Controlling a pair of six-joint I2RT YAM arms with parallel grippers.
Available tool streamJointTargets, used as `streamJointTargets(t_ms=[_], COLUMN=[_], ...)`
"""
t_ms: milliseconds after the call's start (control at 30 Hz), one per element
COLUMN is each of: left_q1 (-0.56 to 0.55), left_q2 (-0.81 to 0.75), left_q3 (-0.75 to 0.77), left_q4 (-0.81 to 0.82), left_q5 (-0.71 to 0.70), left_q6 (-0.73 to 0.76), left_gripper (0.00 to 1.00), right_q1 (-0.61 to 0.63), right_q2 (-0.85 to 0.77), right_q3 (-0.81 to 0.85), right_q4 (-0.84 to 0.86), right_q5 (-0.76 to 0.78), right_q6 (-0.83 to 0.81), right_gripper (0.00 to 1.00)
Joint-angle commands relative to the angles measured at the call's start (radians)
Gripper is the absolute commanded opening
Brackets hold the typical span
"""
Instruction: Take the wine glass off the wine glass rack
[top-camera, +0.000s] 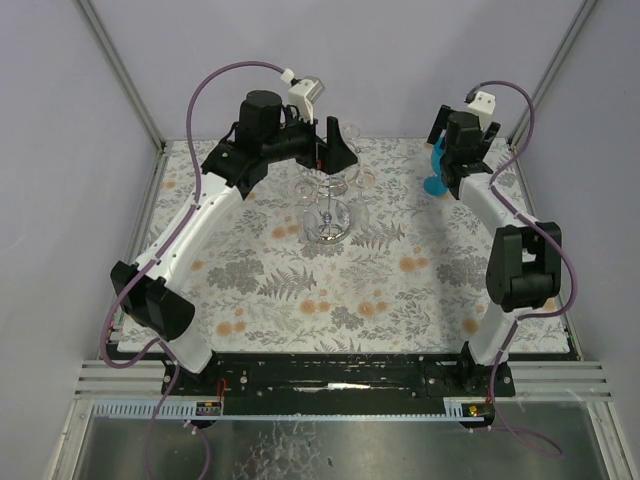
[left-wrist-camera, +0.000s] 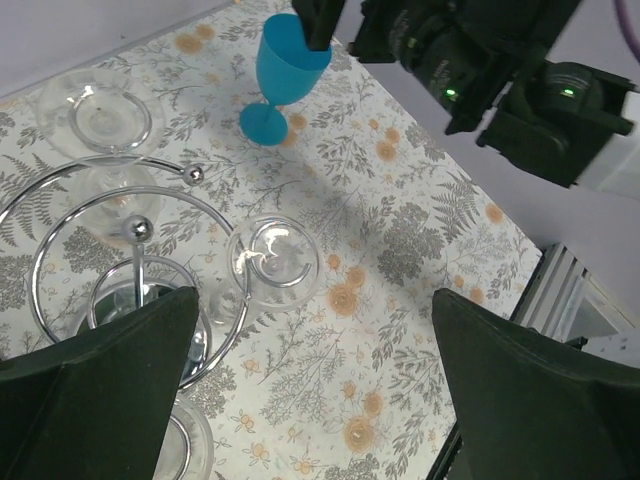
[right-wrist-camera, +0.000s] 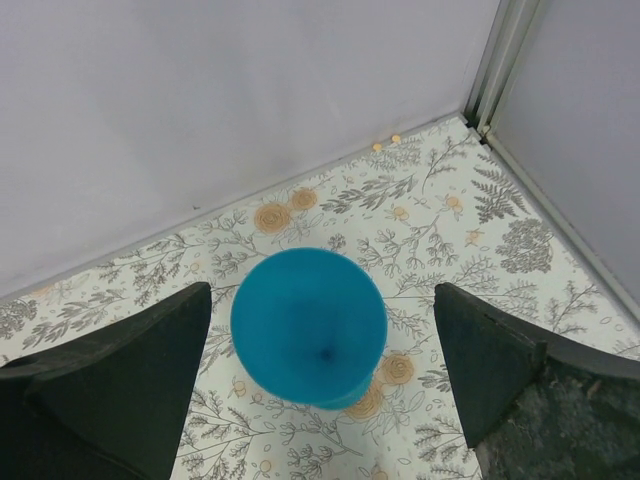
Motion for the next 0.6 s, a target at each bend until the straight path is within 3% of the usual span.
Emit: streamJointTargets(t_ms=[0, 267, 567], left_q1=[0.019, 0.122, 0.325], left_q2=[-0.04, -0.112, -0.287], left_q3=[0.035, -0.013, -0.318], left_q4=[0.053, 0.05, 0.097], left_q5=[-0.064, -0.076, 0.013], left_q6=[-0.054, -0.193, -0.454], left_gripper=[1.0, 1.0, 1.0], right_q1=[0.009, 0.009, 0.008], right_q2=[-0.11, -0.261, -0.419], right_q3=[0.033, 0.083, 0.139], right_q4=[-0.043, -0.249, -0.596], right_q5=[-0.003, -0.111, -0.296], right_q6=[-0.047, -0.042, 0.114], right_gripper=[0.99, 0.99, 0.99])
